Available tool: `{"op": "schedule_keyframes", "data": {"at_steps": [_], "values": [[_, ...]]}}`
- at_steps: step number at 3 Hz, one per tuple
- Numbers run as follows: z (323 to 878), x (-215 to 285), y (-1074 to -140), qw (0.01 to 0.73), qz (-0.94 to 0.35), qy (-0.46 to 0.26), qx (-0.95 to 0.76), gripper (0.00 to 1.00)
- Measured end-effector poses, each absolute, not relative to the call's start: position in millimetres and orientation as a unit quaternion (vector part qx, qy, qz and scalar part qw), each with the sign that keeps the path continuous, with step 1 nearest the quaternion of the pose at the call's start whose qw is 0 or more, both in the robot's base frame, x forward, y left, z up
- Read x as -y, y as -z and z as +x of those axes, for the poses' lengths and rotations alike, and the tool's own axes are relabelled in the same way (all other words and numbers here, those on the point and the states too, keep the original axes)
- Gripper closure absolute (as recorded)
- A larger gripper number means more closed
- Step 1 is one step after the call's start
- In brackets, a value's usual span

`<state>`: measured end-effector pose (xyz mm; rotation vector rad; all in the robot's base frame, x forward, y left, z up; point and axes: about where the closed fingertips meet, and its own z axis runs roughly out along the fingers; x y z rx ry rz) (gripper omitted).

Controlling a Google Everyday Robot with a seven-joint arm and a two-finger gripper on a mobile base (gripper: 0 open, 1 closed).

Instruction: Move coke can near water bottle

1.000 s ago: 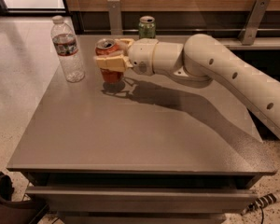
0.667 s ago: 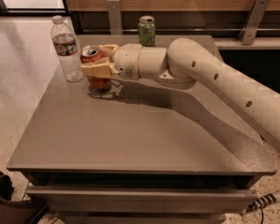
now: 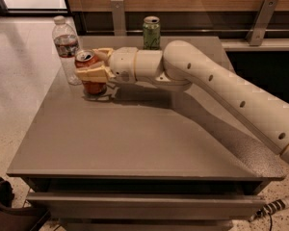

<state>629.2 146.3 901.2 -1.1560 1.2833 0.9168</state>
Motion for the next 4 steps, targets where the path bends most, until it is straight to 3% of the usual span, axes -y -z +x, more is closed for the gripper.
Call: {"op": "schedule_keyframes", "data": {"at_steps": [3, 4], "values": [[625.9, -153.5, -902.0, 0.557, -0.494, -0.392, -0.541, 0.04], [625.2, -154.9, -902.2, 0.556, -0.494, -0.393, -0.540, 0.00]]}}
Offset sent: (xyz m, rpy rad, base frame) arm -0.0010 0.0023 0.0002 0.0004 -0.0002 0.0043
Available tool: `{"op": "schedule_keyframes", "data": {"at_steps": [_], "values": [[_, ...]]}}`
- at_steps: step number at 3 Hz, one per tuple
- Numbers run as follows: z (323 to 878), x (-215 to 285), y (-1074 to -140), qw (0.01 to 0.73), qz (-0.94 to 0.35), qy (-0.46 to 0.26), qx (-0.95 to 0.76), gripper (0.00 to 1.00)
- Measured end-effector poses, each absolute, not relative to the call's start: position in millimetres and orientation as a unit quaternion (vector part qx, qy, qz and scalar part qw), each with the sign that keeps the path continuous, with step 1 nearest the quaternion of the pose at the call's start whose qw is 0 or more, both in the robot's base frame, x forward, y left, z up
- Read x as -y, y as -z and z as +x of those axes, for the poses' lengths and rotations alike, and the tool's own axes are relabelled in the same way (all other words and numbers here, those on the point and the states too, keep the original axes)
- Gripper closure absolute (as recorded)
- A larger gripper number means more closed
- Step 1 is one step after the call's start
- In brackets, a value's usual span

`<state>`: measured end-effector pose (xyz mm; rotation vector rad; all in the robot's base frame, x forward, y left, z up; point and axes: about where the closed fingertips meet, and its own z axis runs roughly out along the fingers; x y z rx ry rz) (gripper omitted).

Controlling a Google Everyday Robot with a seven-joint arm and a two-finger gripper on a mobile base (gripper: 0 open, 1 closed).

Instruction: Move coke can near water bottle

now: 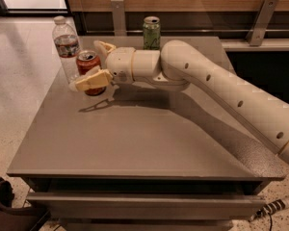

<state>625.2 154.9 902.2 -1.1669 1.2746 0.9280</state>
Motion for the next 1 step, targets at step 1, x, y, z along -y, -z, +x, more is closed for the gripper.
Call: {"op": "schedule_keyframes", "data": {"at_steps": [1], "values": [[625.2, -155.0, -902.3, 0.556, -0.494, -0.393, -0.540, 0.00]]}}
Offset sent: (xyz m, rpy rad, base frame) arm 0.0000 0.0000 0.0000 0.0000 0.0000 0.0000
